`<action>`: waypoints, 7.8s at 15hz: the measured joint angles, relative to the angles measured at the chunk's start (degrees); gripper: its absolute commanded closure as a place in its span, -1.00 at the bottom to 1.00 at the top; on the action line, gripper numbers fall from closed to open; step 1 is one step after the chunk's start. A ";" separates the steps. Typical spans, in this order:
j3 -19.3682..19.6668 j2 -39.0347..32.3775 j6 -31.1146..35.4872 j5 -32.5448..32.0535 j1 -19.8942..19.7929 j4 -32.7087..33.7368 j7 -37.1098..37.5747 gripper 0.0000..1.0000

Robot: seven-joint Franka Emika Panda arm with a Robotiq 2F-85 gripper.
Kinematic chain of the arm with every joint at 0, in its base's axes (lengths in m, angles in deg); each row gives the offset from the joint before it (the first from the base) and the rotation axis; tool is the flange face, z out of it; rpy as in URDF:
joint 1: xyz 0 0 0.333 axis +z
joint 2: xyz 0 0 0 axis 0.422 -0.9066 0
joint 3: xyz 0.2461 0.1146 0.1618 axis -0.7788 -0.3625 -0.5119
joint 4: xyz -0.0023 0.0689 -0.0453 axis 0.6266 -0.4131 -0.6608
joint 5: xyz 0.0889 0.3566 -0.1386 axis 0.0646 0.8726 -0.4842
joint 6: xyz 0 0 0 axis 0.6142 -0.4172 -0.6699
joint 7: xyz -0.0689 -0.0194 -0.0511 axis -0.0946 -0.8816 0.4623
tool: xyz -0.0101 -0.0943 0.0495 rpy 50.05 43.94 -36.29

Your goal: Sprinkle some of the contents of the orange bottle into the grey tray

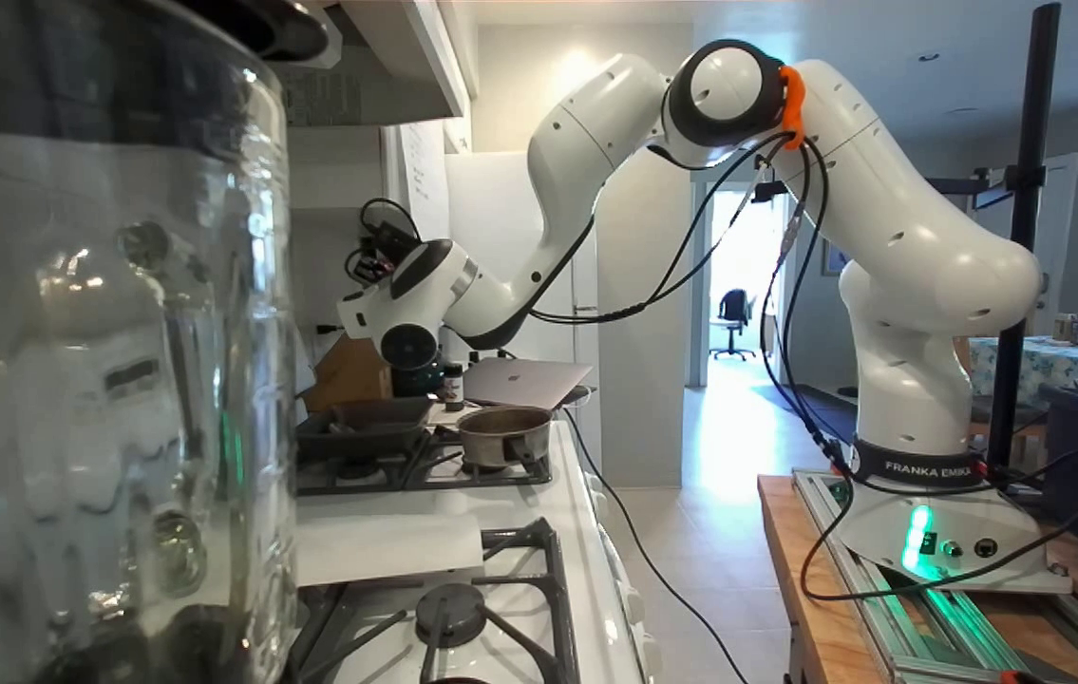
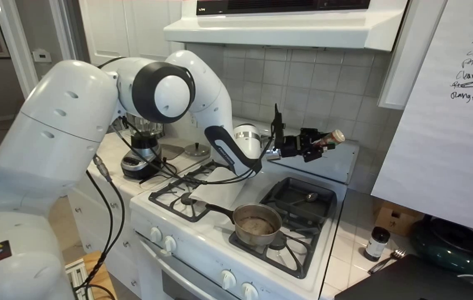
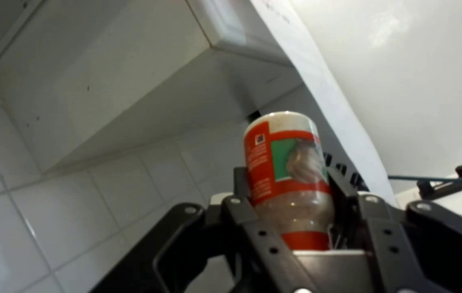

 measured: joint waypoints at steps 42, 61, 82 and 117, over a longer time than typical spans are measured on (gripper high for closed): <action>-0.68 6.83 42.92 87.69 -20.21 2.89 -17.90 0.55; 1.08 5.97 54.96 100.54 -22.72 -3.90 -20.72 0.55; -7.02 -1.17 50.41 143.22 -36.82 2.04 -37.36 0.55; -15.25 -17.20 57.84 144.79 -39.00 17.21 -40.62 -0.45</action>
